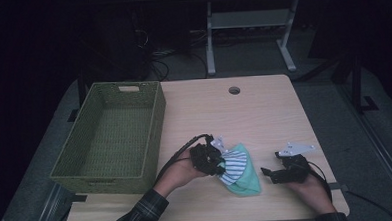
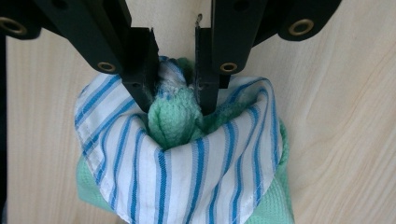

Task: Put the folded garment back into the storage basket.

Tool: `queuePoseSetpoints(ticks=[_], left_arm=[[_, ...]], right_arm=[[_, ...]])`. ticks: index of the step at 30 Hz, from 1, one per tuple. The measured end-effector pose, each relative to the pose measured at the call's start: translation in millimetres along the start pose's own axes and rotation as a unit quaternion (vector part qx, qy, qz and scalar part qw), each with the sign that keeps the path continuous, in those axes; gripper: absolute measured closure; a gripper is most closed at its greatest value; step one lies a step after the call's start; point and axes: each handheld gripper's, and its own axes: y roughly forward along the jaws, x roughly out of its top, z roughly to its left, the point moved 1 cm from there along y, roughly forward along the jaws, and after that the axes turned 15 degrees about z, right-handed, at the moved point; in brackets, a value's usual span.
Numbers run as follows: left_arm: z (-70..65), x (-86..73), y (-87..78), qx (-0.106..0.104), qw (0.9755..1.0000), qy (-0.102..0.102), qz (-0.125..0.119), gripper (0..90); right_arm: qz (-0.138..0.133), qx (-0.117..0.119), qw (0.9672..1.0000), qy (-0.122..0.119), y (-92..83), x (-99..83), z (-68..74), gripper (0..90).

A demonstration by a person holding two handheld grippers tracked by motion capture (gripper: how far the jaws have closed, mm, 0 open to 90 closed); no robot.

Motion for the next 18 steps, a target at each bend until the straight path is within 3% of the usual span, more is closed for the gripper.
queuePoseSetpoints(ticks=[18], left_arm=[[7.1, -5.1, -50.5, 0.003, 0.9994, -0.017, -0.030, 73.7]], right_arm=[[0.000, 0.000, 1.0000, 0.001, 0.0, 0.0, 0.0, 16.9]])
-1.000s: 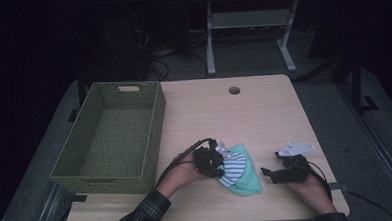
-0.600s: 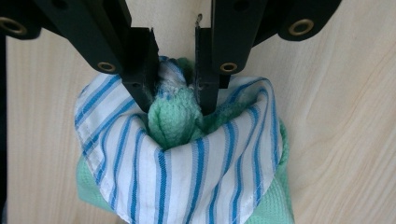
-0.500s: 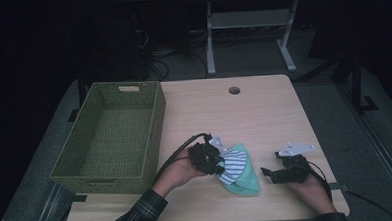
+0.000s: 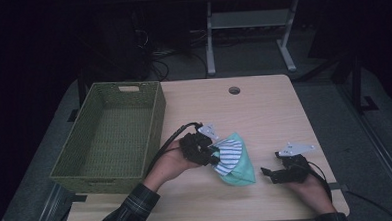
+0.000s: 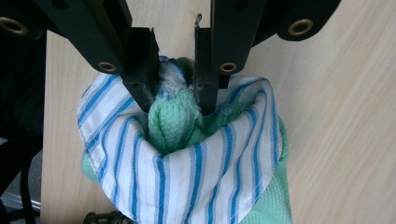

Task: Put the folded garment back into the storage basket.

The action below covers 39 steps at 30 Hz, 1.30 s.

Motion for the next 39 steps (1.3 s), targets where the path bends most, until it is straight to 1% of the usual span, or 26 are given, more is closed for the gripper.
queuePoseSetpoints(ticks=[9, 12, 22, 23, 29, 34, 36, 39], left_arm=[[6.1, -4.0, -24.3, 0.006, 0.9999, -0.010, -0.012, 73.7], [8.2, -5.1, -31.4, 0.006, 0.9998, -0.011, -0.012, 73.7], [16.4, -10.7, -57.9, 0.018, 0.9995, -0.018, -0.017, 73.6], [17.8, -11.7, -60.1, 0.020, 0.9995, -0.018, -0.018, 73.6], [24.4, -19.9, -73.0, 0.027, 0.9988, -0.033, -0.024, 73.6], [29.2, -28.4, -83.4, 0.035, 0.9981, -0.043, -0.028, 73.6], [31.8, -32.4, -87.7, 0.039, 0.9978, -0.046, -0.028, 73.6], [35.2, -38.5, -92.9, 0.037, 0.9969, -0.057, -0.038, 73.6]], right_arm=[[0.000, 0.000, 1.0000, 0.000, 0.0, 0.0, 0.0, 16.9], [0.000, 0.000, 1.0000, 0.000, -0.1, 0.0, 0.0, 16.9], [0.000, 0.000, 1.0000, -0.001, 0.0, 0.0, 0.0, 16.8], [0.001, 0.000, 1.0000, 0.000, 0.0, 0.0, 0.0, 16.2], [0.004, -0.001, 1.0000, 0.001, 0.7, 0.6, 0.1, 12.0], [0.011, -0.005, 0.9999, 0.007, 1.5, 1.0, -0.6, 7.5], [0.014, -0.005, 0.9998, 0.012, 2.1, 1.5, -0.3, 3.0], [0.017, -0.007, 0.9997, 0.015, 2.9, 1.9, -0.6, 2.0]])
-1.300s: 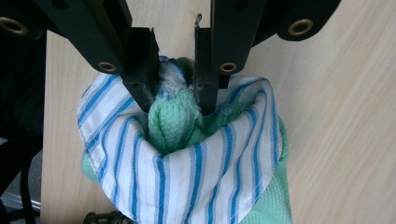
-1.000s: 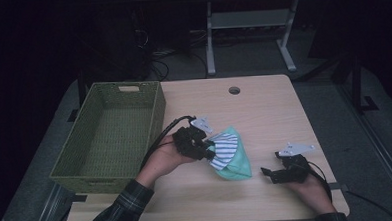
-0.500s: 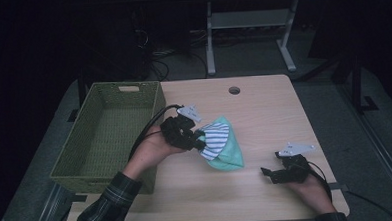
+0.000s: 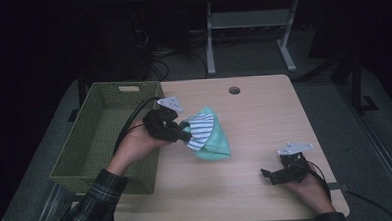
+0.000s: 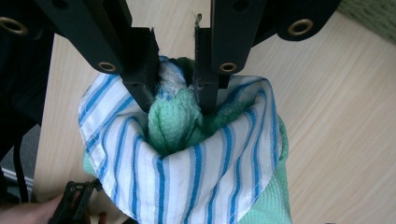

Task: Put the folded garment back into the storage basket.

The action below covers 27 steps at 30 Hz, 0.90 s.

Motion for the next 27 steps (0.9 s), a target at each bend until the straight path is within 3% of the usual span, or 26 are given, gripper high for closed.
queuePoseSetpoints(ticks=[14, 27], left_arm=[[16.5, -22.5, -33.3, 0.031, 0.9990, -0.031, -0.008, 73.6], [32.0, -48.7, -58.9, 0.054, 0.9960, -0.069, -0.019, 73.6]], right_arm=[[0.000, 0.000, 1.0000, 0.001, 0.2, 0.0, 0.0, 1.8], [0.000, -0.001, 1.0000, 0.001, 0.2, 0.1, 0.0, 1.8]])
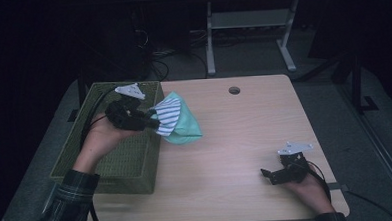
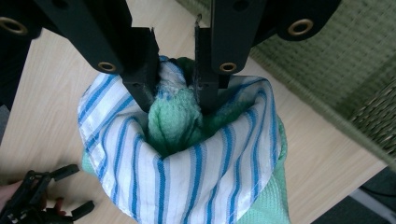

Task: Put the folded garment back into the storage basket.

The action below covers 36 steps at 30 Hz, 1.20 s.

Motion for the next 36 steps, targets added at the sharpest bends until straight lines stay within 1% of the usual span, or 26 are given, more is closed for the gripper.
queuePoseSetpoints(ticks=[2, 12, 17, 19, 25, 28, 30, 36], left_arm=[[2.8, -4.4, -2.9, 0.002, 1.0000, -0.008, -0.003, 73.6], [16.4, -26.5, -16.5, 0.019, 0.9991, -0.035, -0.010, 73.6], [22.9, -37.8, -20.6, 0.027, 0.9983, -0.050, -0.012, 73.5], [26.5, -43.8, -22.9, 0.029, 0.9977, -0.060, -0.013, 73.4], [35.9, -61.2, -26.6, 0.034, 0.9951, -0.091, -0.017, 73.4], [40.4, -70.1, -27.5, 0.042, 0.9934, -0.105, -0.018, 73.4], [43.6, -76.1, -27.4, 0.043, 0.9922, -0.115, -0.020, 73.5], [52.8, -93.0, -25.9, 0.048, 0.9893, -0.136, -0.020, 73.4]], right_arm=[[0.000, 0.000, 1.0000, 0.000, 0.0, 0.0, 0.0, 1.9], [0.000, 0.000, 1.0000, 0.000, 0.0, 0.0, 0.0, 1.9], [0.000, 0.000, 1.0000, 0.000, 0.0, 0.0, 0.0, 1.9], [0.000, 0.000, 1.0000, 0.000, 0.0, 0.0, 0.0, 1.9], [0.000, 0.000, 1.0000, 0.000, 0.0, 0.0, 0.0, 1.9], [0.000, 0.000, 1.0000, 0.000, 0.0, 0.0, 0.0, 1.9], [0.000, 0.000, 1.0000, 0.000, 0.0, 0.0, 0.0, 1.9], [0.000, 0.000, 1.0000, 0.000, 0.0, 0.0, 0.0, 1.9]])
